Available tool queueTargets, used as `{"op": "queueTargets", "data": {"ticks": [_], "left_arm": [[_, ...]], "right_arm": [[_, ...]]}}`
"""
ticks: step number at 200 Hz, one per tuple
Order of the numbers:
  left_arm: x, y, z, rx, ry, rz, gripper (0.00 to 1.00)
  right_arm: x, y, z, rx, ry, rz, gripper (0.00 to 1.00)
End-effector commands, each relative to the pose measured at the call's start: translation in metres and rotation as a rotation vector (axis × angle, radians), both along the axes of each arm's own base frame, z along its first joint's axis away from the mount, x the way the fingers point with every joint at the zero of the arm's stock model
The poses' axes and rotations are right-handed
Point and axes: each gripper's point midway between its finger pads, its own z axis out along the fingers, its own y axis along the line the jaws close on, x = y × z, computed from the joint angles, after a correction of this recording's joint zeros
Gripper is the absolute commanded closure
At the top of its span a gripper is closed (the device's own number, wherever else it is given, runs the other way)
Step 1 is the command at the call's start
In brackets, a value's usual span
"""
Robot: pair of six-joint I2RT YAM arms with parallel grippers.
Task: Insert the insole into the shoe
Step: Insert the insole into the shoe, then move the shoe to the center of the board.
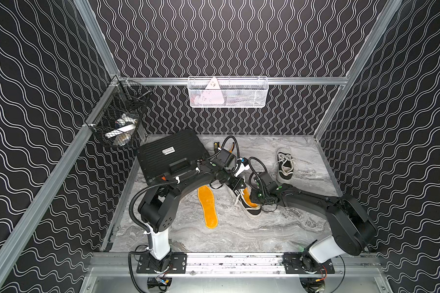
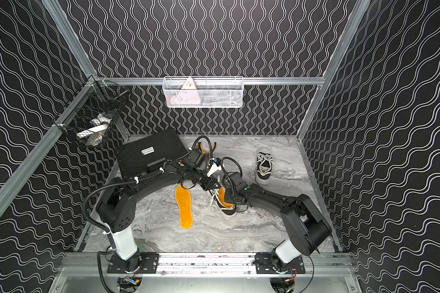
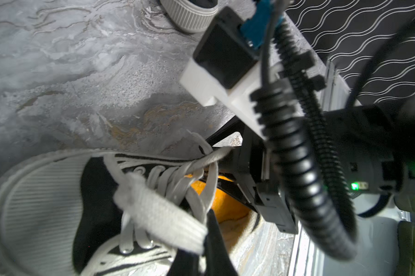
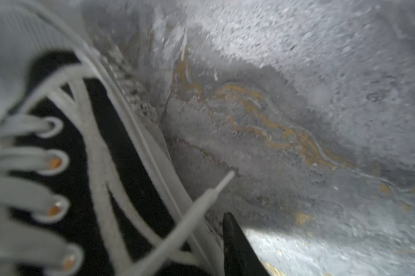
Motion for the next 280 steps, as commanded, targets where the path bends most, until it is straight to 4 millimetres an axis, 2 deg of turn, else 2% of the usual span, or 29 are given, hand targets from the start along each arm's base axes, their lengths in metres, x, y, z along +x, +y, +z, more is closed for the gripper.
{"op": "queueTargets", "data": {"ticks": [1, 24, 36, 45, 66, 97, 113, 143, 172, 191, 215, 242, 263, 280], "left_arm": [[0.007, -0.008, 0.009, -0.042, -0.053, -0.026, 0.98], [0.023, -0.001, -0.002, 0.024, -0.065, 0.066, 0.9], [0.034, 0.002, -0.005, 0.045, -0.076, 0.137, 0.82], [0.039, 0.004, -0.005, 0.047, -0.076, 0.174, 0.79], [0.033, -0.001, 0.004, 0.012, -0.085, 0.158, 0.79], [0.026, -0.003, 0.002, 0.037, -0.082, 0.122, 0.79], [0.028, 0.001, 0.003, 0.052, -0.085, 0.145, 0.75], [0.037, 0.014, 0.014, 0.107, -0.102, 0.265, 0.59], [0.038, 0.039, 0.021, 0.209, -0.127, 0.436, 0.53], [0.031, 0.061, 0.015, 0.253, -0.093, 0.564, 0.51], [0.017, 0.074, 0.005, 0.242, -0.051, 0.629, 0.51], [0.017, 0.083, 0.0, 0.218, -0.022, 0.695, 0.5], [0.022, 0.084, -0.005, 0.158, 0.034, 0.715, 0.49], [0.026, 0.084, -0.006, 0.147, 0.046, 0.725, 0.49]], "right_arm": [[0.007, -0.002, 0.003, 0.005, -0.028, -0.092, 0.65], [0.004, 0.004, 0.024, 0.114, -0.057, -0.146, 0.73], [0.001, 0.007, 0.032, 0.178, -0.069, -0.198, 0.74], [-0.003, 0.009, 0.034, 0.215, -0.066, -0.234, 0.69], [-0.006, 0.024, 0.038, 0.247, -0.064, -0.221, 0.47], [0.003, 0.008, 0.028, 0.082, -0.101, -0.218, 0.41], [0.01, 0.002, 0.024, 0.019, -0.124, -0.206, 0.4], [0.023, 0.001, 0.01, -0.063, -0.13, -0.187, 0.48], [0.033, 0.002, -0.011, -0.095, -0.126, -0.21, 0.6], [0.033, 0.004, -0.017, -0.091, -0.113, -0.217, 0.69], [0.031, 0.002, 0.0, -0.056, -0.137, -0.234, 0.69], [0.04, -0.013, 0.032, -0.016, -0.226, -0.303, 0.73], [0.057, -0.032, 0.036, -0.011, -0.235, -0.347, 0.74], [0.078, -0.047, 0.034, -0.002, -0.244, -0.366, 0.75]]}}
